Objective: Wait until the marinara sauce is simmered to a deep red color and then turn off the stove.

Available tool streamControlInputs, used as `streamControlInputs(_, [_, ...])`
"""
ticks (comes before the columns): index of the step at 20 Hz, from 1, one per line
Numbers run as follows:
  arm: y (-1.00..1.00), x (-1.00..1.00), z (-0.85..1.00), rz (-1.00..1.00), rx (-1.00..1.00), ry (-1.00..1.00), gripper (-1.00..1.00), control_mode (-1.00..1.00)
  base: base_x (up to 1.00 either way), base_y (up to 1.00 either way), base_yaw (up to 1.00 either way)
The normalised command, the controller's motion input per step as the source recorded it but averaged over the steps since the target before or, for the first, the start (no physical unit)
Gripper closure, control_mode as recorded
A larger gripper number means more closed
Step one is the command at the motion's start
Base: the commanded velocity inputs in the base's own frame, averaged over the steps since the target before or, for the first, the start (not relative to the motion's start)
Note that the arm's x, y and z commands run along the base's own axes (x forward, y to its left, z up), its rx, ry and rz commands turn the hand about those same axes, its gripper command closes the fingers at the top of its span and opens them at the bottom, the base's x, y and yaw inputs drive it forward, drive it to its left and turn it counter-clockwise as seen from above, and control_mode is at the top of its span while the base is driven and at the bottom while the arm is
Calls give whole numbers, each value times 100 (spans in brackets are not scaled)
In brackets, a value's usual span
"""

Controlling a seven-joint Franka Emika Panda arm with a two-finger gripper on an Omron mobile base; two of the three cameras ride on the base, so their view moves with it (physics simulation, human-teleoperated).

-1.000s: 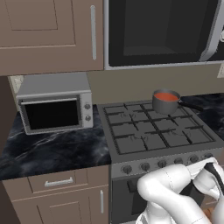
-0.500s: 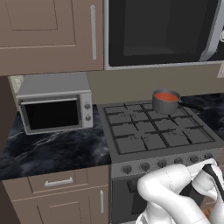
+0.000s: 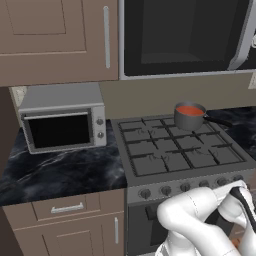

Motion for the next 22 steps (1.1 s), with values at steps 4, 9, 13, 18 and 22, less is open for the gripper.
streamControlInputs(4, [0,9,3,0,0,0,-100,-100,0,0,0])
streamControlInputs(9, [0,8,0,0,0,0,-100,-100,0,0,0])
streamControlInputs(13, [0,3,0,0,0,0,-100,-100,0,0,0])
streamControlInputs(18, [0,0,0,0,0,0,-100,-100,0,0,0])
streamControlInputs(22, [0,0,0,0,0,0,-100,-100,0,0,0])
